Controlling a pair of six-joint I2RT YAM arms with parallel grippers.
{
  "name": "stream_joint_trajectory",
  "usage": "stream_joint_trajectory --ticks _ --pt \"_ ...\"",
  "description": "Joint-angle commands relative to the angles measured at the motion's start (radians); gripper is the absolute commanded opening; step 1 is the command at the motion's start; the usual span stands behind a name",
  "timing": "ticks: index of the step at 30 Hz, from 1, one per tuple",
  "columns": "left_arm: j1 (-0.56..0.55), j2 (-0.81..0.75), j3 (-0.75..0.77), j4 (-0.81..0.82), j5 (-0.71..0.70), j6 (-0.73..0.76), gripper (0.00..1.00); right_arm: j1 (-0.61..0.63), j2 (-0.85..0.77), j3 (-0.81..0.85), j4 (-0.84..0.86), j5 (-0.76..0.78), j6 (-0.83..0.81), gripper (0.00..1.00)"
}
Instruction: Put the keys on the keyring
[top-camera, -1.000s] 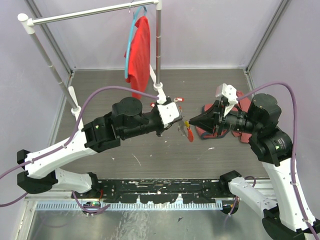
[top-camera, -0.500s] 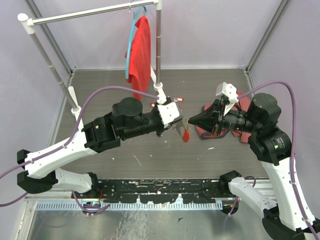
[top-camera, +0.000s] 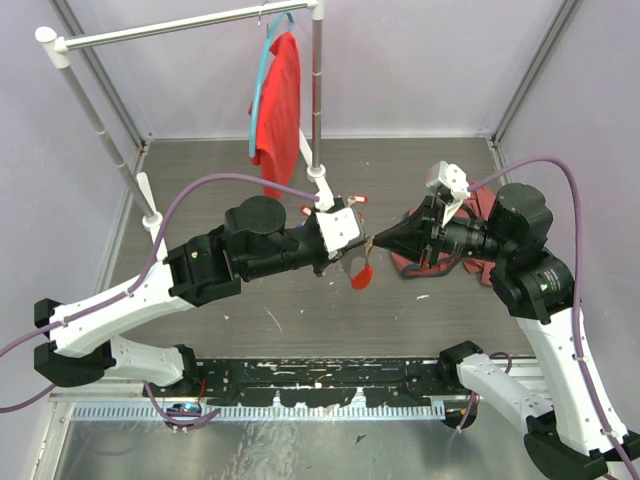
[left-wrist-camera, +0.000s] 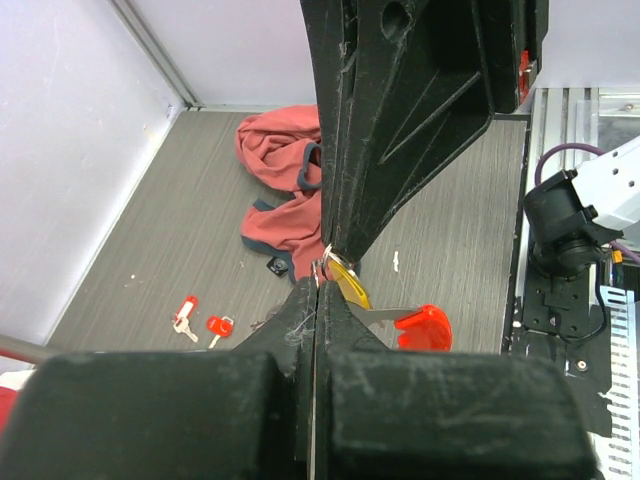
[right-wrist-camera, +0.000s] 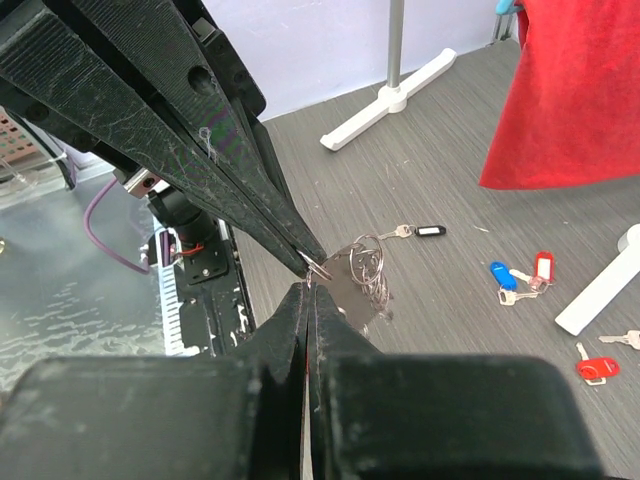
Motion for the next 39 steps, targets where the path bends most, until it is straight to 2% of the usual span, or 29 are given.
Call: stream_joint_trajectory --ticks 1,20,39 --pt "-0.008 -0.006 0.014 0.019 0.015 0.010 0.00 -0.002 -0.003 0.006 0.071 0.011 0.023 0.01" --pt "-0.011 0.031 0.014 0.016 0.018 0.014 0.00 -0.002 -0.033 -0.002 0.087 0.045 0.033 0.01" --pt "-0.012 0.009 -0.011 0.048 -0.038 0.020 0.00 -0.001 -0.026 0.030 -0.020 0.082 -0.053 0.01"
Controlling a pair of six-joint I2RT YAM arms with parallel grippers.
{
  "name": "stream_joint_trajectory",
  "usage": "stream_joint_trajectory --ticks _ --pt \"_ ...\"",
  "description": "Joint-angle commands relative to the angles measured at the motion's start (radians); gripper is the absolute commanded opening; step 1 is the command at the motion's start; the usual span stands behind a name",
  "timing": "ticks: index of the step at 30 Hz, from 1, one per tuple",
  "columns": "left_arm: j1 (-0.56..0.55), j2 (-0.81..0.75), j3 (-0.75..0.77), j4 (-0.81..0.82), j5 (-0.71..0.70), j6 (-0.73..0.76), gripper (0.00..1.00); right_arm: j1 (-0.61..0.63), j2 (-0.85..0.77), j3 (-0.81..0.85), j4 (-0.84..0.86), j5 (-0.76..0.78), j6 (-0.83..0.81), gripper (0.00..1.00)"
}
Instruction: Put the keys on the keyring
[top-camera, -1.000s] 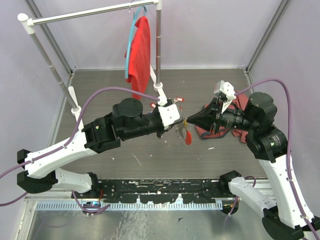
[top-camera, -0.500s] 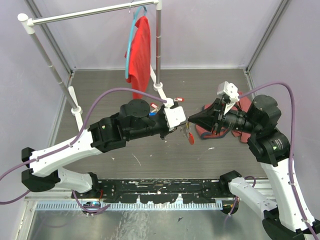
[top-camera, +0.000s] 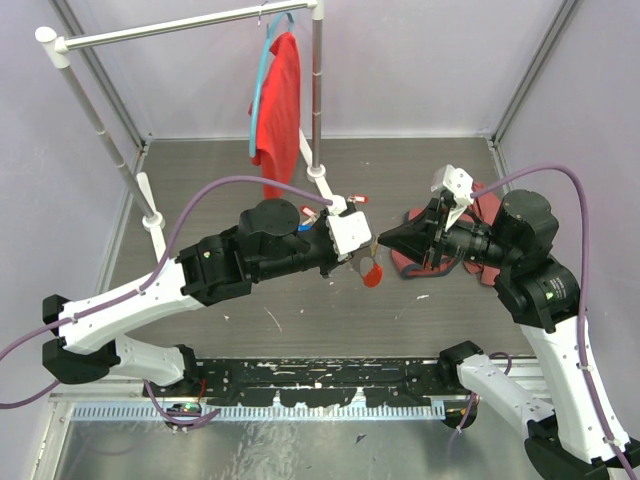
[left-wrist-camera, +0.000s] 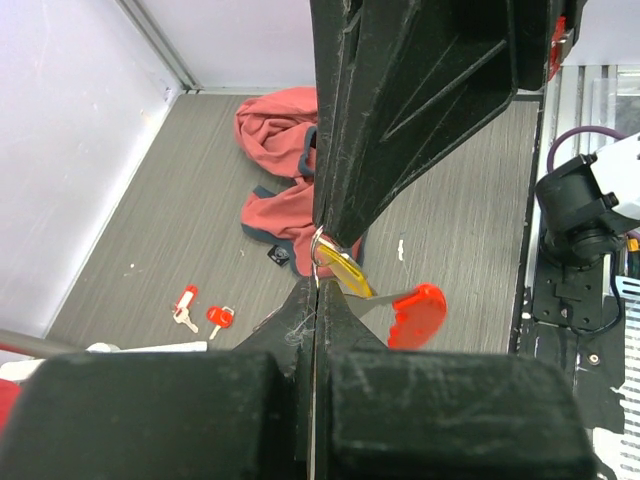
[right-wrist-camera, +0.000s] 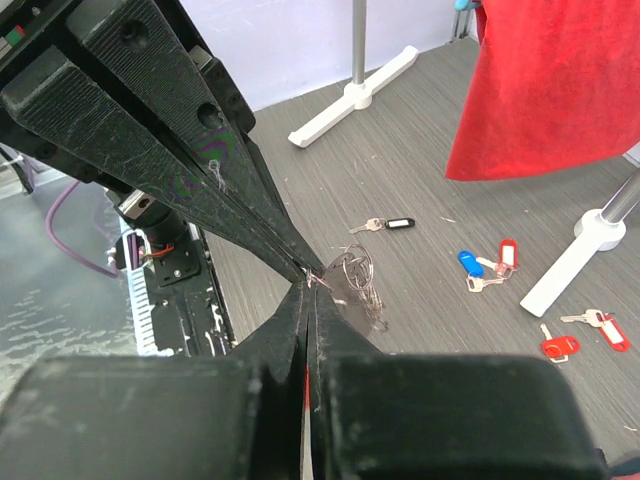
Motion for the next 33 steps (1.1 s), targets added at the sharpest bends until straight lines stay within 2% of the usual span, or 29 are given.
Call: stream_joint_trajectory --ticks 1,12,33 --pt "-0.003 -0.026 -0.008 0.047 -0.015 0.008 0.00 -0.001 -0.002 0.035 0.007 0.001 -0.028 0.01" --pt "-0.003 -0.025 -0.010 0.052 -0.007 0.007 0.00 -0.001 0.007 0.021 0.031 -0.028 -0.006 0.01" --pt "-0.004 -0.060 -0.032 0.084 -0.032 0.007 0.00 -0.001 0.000 0.009 0.041 0.043 0.006 0.01"
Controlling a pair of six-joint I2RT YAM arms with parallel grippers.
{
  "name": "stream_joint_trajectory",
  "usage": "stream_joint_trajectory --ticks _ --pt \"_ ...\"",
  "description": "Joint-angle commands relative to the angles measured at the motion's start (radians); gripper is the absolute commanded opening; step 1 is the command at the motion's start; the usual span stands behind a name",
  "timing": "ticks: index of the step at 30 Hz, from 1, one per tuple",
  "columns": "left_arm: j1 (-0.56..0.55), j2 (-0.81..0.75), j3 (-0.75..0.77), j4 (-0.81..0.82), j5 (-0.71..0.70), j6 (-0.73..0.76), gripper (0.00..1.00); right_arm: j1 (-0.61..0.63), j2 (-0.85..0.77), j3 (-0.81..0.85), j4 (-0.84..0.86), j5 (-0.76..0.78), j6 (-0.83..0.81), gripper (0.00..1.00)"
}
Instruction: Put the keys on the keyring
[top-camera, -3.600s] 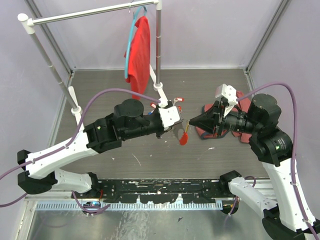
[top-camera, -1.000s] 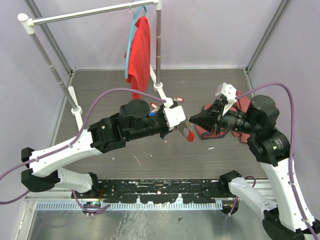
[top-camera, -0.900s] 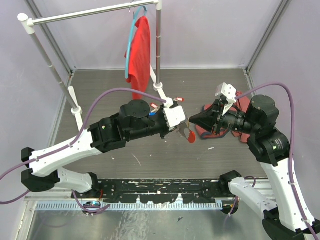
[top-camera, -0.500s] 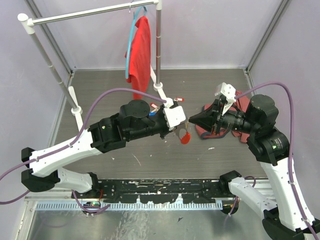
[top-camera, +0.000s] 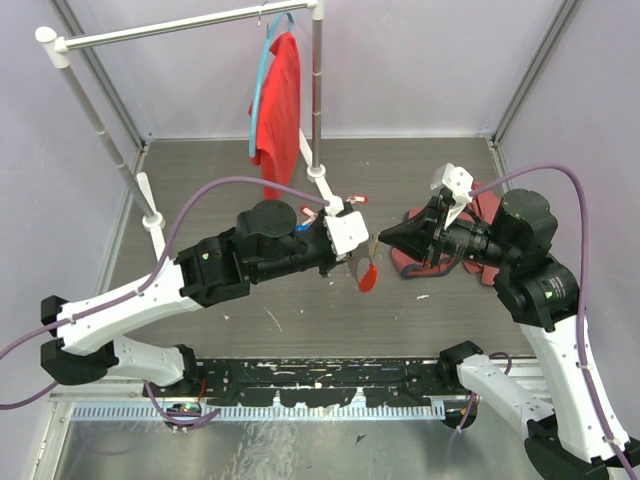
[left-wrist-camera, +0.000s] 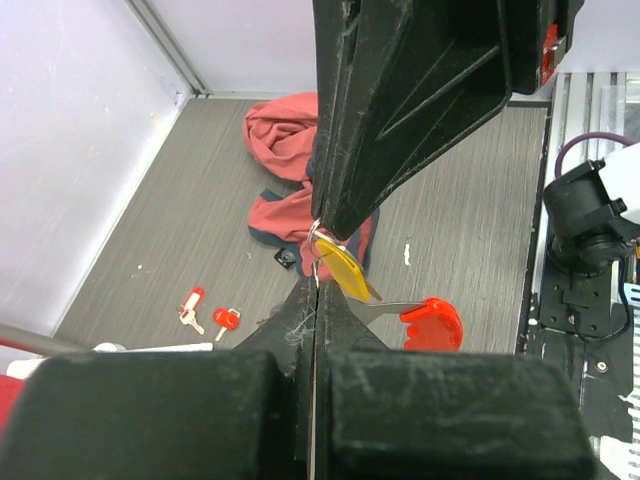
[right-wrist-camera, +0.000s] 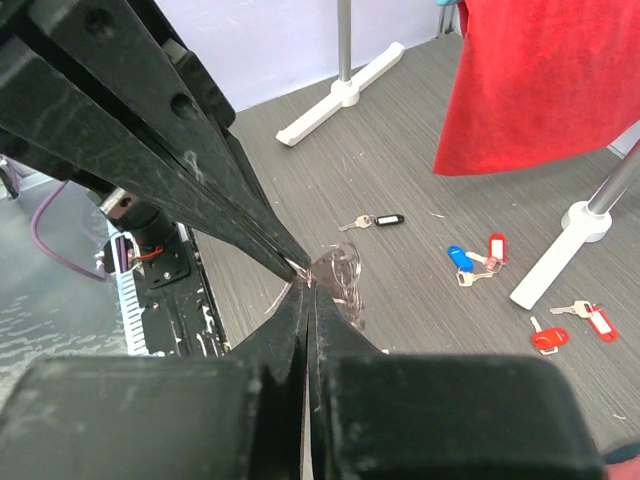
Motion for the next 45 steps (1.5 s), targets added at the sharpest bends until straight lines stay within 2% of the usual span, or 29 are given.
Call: stream_joint_trajectory --ticks 1,9,17,45 --pt "-0.003 -0.051 -0.012 0.059 -0.017 0.004 0.00 -0.001 -0.004 0.009 0.046 0.014 0.014 0.01" --pt "-0.003 -0.057 -0.017 0.067 -0.021 0.002 0.00 -0.001 0.003 0.007 0.046 -0.001 0.018 0.01" --pt "-0.004 -0.053 -0.020 0.069 -0.018 0.002 0.00 -0.001 -0.005 0.001 0.112 -0.096 0.051 0.01" --pt "-0.004 -0.053 -0.016 0.070 -0.005 -0.004 0.00 0.000 0.014 -0.023 0.142 -0.041 0.091 0.01"
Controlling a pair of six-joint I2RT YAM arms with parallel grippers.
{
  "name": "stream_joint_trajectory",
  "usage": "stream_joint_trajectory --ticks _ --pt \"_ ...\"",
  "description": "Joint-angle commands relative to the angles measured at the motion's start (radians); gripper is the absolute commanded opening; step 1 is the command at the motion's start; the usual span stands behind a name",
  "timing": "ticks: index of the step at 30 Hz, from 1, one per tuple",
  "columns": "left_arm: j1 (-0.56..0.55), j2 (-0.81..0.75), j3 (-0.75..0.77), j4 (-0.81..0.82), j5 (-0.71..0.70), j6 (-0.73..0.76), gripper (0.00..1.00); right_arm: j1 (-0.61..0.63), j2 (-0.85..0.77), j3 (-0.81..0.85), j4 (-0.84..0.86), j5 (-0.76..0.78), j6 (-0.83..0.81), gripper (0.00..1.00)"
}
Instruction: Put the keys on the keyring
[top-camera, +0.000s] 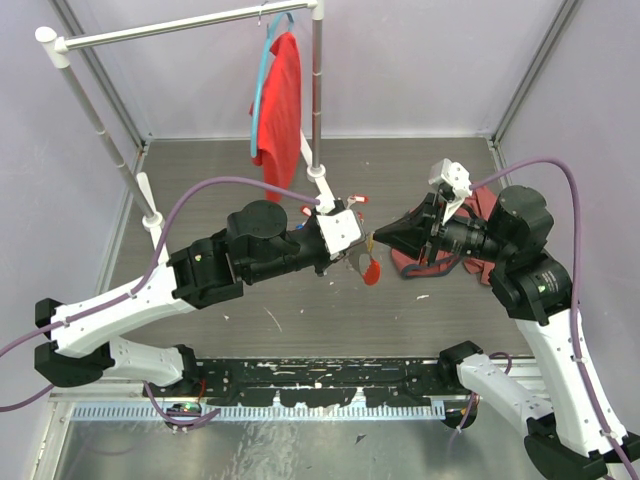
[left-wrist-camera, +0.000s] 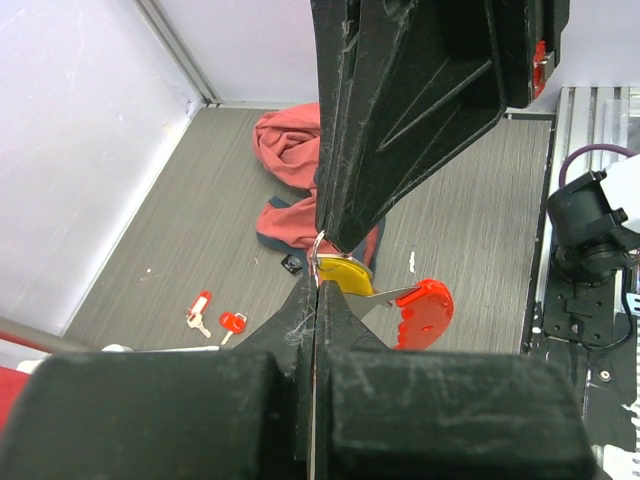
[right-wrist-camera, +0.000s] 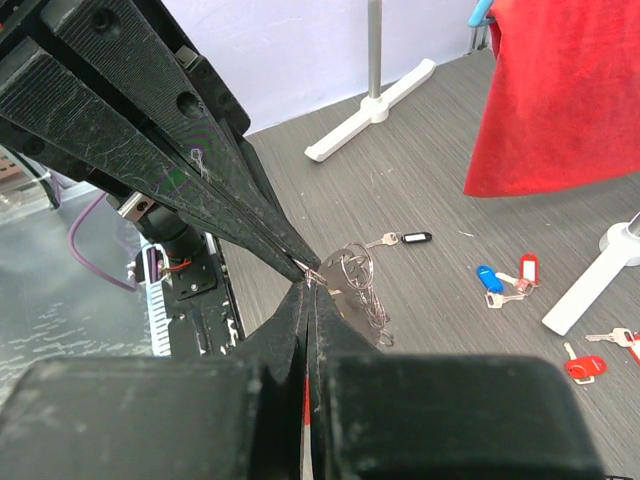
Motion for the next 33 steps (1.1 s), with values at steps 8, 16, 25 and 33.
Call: stream_joint_trajectory --ticks 8,16,25,33 --pt "-0.003 -0.020 -0.004 0.050 0.006 -0.003 0.00 -0.001 -0.011 -0.006 0.045 0.074 0.013 0.01" --pt "-0.003 -0.023 -0.005 0.054 0.002 -0.003 0.00 -0.002 -0.007 -0.005 0.032 0.093 0.012 0.01" --pt "-0.003 -0.025 -0.005 0.065 0.003 -0.004 0.00 -0.001 0.006 -0.003 0.013 0.092 0.012 0.01" --pt "-0.003 -0.028 -0.007 0.077 0.003 -0.008 0.00 -0.001 0.018 -0.011 0.009 0.089 0.017 0.06"
